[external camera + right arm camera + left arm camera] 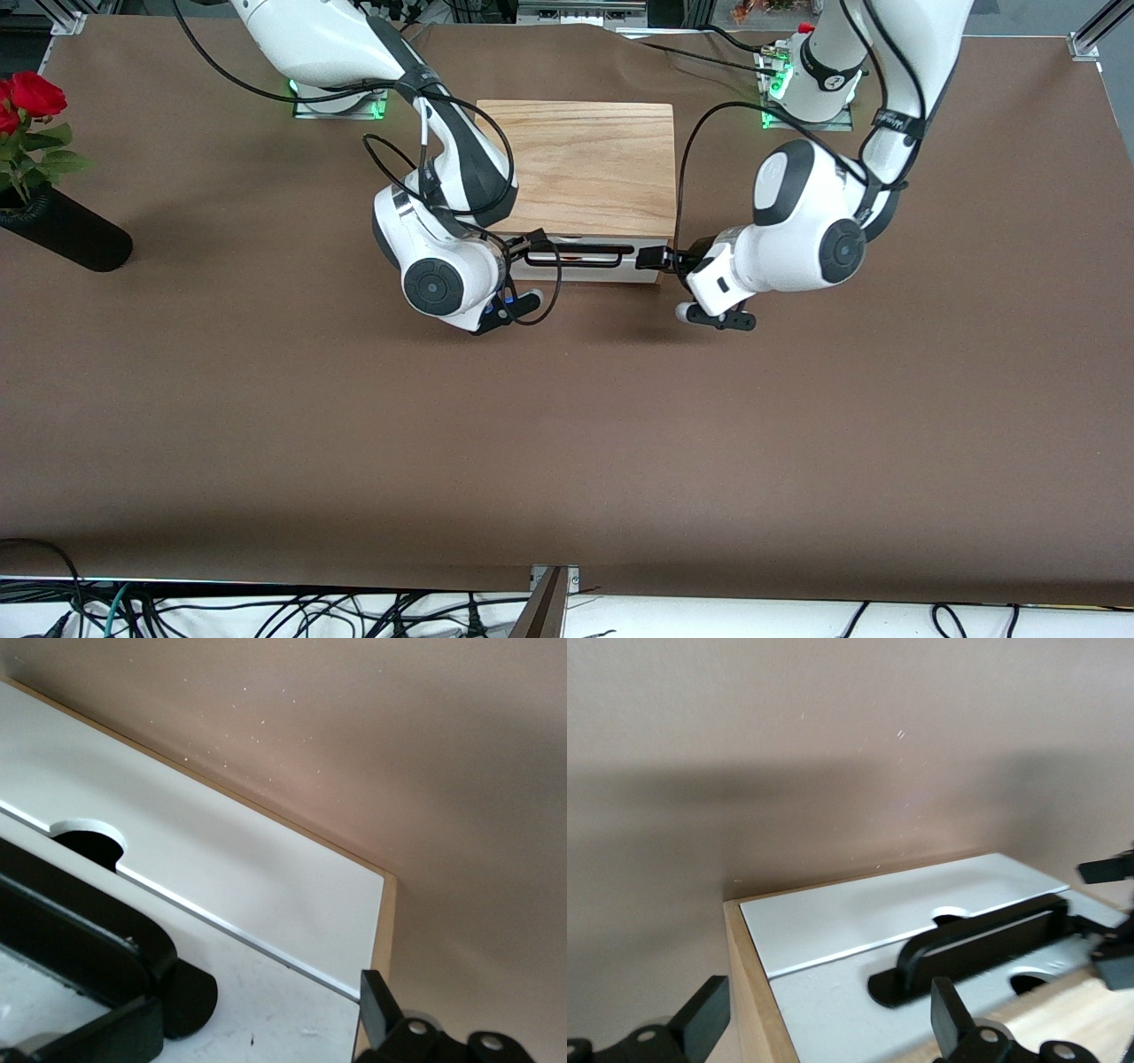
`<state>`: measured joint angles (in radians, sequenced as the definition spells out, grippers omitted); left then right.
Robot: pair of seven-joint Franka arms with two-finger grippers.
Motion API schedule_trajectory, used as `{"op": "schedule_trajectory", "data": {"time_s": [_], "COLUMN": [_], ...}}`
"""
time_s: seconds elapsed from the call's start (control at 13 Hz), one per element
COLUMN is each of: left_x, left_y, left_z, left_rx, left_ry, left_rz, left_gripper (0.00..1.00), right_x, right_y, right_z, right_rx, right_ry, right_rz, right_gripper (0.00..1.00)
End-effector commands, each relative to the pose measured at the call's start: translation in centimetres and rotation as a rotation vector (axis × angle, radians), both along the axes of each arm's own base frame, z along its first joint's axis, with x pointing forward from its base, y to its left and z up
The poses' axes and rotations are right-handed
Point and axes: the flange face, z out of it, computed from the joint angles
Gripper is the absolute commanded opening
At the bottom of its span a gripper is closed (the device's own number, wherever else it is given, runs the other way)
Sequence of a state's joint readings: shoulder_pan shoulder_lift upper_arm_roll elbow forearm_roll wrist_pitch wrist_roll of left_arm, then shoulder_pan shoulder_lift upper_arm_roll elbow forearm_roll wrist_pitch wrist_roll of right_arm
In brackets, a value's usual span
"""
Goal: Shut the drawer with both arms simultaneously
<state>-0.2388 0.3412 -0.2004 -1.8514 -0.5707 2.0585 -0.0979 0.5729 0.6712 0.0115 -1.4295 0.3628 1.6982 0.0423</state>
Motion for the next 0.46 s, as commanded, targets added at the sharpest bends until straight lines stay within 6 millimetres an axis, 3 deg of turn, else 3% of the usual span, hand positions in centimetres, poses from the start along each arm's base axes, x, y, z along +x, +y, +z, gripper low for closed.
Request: {"op": "schedule_trajectory", "data": {"time_s": [0.0, 0.15, 0.38], "left_x": [0.5, 2.0, 1.4], "left_y": [3.5, 8.8, 12.4], "left_z": [5.1, 8.7, 12.8], "left_rx": [-0.01, -0.014, 0.003], "left_ry": [-0.088, -0.146, -0.196], "left_rz": [0.048, 0.14, 0.174], "left_gripper": [1.0, 1.0, 1.0], "right_x": [0.9, 3.1, 5.8], "right_y": [-0.4, -2.1, -3.8], "right_z": [0.3, 0.8, 3.1], "right_rx": [0.009, 0.032, 0.054], "right_ry": [-0.019, -0.069, -0.135], "right_rz": [-0.007, -0.051, -0.089], "right_gripper": [1.0, 1.0, 1.0]}}
